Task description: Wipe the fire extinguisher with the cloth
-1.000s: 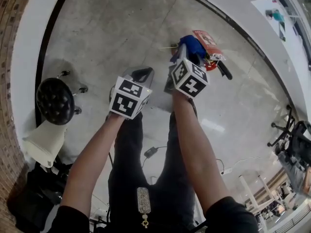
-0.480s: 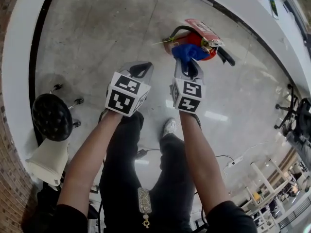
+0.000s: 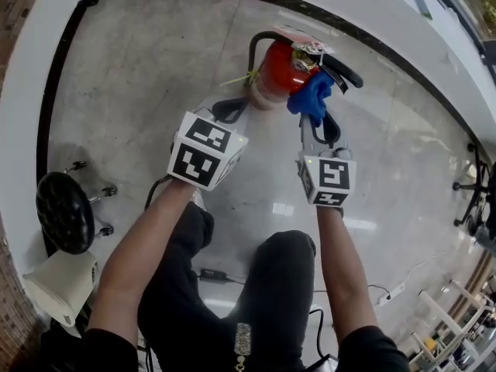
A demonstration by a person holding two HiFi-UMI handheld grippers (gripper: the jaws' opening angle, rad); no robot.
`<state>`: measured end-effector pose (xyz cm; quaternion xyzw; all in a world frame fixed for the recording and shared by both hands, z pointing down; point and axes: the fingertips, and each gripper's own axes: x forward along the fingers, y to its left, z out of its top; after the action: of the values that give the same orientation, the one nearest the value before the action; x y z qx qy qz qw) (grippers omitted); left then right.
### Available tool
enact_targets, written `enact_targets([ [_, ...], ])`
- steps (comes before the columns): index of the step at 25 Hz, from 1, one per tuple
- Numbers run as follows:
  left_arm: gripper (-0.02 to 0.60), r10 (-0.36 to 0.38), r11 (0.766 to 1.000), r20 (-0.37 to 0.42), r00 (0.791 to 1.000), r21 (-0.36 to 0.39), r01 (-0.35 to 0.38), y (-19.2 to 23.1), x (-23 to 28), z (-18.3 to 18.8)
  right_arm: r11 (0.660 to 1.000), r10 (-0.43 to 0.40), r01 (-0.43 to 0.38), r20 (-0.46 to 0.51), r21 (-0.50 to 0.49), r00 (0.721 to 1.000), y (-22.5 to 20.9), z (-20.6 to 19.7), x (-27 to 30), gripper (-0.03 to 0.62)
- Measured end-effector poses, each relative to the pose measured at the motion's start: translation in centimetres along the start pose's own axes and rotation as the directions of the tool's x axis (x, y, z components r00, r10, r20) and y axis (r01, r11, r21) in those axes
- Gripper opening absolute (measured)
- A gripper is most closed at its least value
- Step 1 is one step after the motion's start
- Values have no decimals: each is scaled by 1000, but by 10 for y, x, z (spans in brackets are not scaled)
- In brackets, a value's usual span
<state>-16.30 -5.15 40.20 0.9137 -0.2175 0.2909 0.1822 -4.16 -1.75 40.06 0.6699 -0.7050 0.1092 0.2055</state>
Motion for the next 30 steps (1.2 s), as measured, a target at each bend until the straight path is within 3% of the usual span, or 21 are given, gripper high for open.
enact_targets([
  [5,5,-10,992,-4,1000,125,10,3,26,1,998,55,-54,89,-17,995,-40,-5,11,98],
  [8,5,25,989,23,999,145,-28,14,35,4,996,89,-85,130,-32,988,-57,-2,19,98],
  [12,5,74,980,45,996,179,-81,23,32,-5,989,125,-111,159,-93,979,-43,-1,11,95],
  [16,5,106,986,88,990,122,-116,30,23,-10,972,205,-186,132,-143,970,-4,0,-2,94],
  [22,5,133,986,113,985,90,-144,44,15,-18,967,251,-256,129,18,959,62,22,9,94],
  [27,5,155,984,136,979,69,-165,73,12,-20,964,159,-190,170,185,972,93,34,40,94],
  [30,5,170,983,168,971,43,-180,88,6,-22,935,98,-161,205,316,974,103,42,62,94],
])
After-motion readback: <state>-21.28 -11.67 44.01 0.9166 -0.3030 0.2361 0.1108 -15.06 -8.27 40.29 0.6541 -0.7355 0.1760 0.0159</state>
